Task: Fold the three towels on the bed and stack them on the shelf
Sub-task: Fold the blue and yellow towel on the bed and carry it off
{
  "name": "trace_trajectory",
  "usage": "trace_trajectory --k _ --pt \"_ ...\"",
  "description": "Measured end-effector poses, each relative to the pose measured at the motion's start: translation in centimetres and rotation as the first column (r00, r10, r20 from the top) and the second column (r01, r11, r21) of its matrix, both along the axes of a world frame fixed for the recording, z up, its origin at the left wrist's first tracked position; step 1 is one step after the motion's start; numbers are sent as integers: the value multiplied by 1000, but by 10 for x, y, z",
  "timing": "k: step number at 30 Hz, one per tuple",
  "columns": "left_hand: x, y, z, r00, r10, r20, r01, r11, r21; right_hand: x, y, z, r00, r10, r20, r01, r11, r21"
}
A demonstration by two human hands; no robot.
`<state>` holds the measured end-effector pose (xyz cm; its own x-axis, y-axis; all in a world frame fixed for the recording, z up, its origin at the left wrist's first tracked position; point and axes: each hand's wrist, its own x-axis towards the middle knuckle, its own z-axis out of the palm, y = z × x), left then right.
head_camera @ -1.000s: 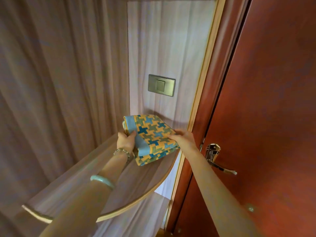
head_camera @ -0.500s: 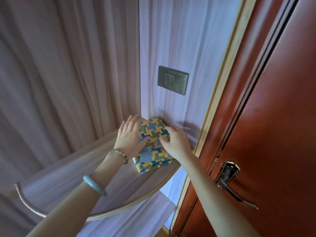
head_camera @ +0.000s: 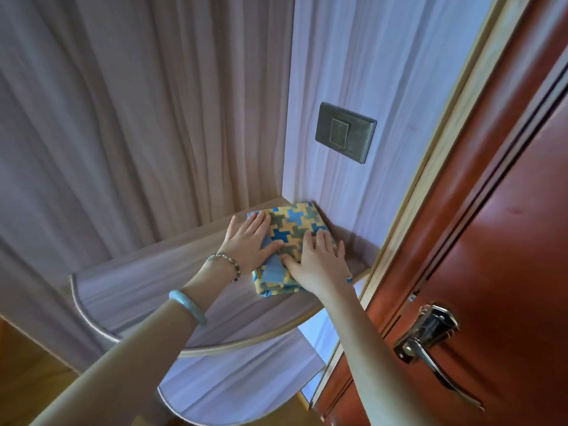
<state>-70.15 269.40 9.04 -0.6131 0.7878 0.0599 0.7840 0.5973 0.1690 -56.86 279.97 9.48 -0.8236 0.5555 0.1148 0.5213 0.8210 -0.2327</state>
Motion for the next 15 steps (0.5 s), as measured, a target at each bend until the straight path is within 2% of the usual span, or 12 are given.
trace_trajectory --k 3,5,8,10,13,15 --pt "2 -32 7 999 50 -7 -48 990 135 -5 -23 26 967 66 -247 -53 997 58" --pt "1 -69 13 997 81 8 -80 960 267 -11 -46 43 913 162 -375 -156 987 47" --pt "-2 -143 23 988 147 49 -154 897 415 -24 -94 60 874 298 -385 -332 943 -25" --pt "-1 -199 27 974 198 114 -228 843 487 -35 -135 65 843 364 -396 -403 915 -17" --pt "14 -292 33 933 245 262 -358 698 620 -48 -221 73 722 469 -509 -580 811 -75" --pt "34 -355 43 899 261 351 -437 531 726 -54 -283 76 611 527 -591 -737 651 -182"
